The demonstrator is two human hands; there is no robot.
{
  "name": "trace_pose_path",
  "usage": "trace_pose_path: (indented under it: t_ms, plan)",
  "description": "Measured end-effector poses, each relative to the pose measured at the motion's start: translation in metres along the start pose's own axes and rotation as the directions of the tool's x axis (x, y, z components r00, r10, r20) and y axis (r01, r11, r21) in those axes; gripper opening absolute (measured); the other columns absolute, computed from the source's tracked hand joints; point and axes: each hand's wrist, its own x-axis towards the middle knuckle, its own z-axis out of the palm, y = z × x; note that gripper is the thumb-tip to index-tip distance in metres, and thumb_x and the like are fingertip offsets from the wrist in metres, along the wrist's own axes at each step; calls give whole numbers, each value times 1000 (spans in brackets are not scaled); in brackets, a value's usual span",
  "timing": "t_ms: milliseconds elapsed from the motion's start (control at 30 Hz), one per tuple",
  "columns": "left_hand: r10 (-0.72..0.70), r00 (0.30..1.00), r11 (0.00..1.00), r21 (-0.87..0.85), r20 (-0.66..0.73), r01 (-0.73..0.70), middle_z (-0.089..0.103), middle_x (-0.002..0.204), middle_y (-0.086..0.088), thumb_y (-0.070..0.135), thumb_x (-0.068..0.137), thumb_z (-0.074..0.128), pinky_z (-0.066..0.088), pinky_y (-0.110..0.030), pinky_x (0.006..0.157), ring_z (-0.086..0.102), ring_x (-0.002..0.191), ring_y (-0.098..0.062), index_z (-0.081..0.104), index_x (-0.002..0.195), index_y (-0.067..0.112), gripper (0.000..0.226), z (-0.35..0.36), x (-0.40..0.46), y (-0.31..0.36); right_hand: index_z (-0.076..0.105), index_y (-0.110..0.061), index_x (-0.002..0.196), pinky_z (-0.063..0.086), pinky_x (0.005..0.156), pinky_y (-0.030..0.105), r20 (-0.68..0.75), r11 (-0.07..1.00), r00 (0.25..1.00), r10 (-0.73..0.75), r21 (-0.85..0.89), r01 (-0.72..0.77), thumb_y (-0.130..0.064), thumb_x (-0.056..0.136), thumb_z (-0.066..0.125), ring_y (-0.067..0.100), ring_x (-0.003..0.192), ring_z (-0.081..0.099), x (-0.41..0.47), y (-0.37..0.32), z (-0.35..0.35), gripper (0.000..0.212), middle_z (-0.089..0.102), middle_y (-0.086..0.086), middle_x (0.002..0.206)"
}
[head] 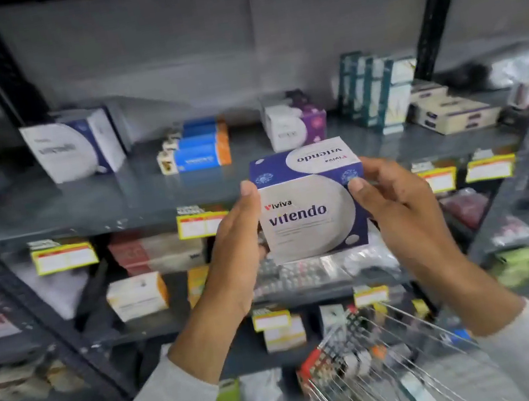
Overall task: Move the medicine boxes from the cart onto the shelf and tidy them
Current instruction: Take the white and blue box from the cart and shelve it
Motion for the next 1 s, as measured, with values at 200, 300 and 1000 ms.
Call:
trace_pose_path:
  t_ms: [200, 300, 1000]
  plan:
    - [83, 981, 994, 80, -178, -70, 79, 104, 18, 82, 83, 33, 54, -38, 87, 73, 96, -1, 76, 94, 51, 54, -100, 21, 64, 70, -30, 122, 58, 88, 27, 192, 991, 978, -77, 121, 54, -32, 103, 57, 11, 107, 74, 59, -50, 114, 23, 77, -8, 118]
    - [97, 951, 992, 107, -294, -68, 80, 98, 18, 76, 93, 29, 54, -32, 77, 75, 93, -2, 75, 96, 43, 56, -152, 38, 82, 75, -39, 101, 56, 80, 26, 259, 991, 966, -22, 132, -13, -47, 98, 54, 4, 94, 74, 89, -66, 179, 23, 79, -8, 109]
    - [-14, 910, 995, 85, -413, 55, 80, 94, 19, 84, 89, 18, 56, -20, 62, 75, 80, 3, 77, 90, 54, 66, -330, 106, 65, 63, -36, 108, 54, 74, 19, 537, 933, 823, 183, 170, -319, -57, 102, 43, 3, 92, 73, 157, -34, 395, 29, 77, -16, 109]
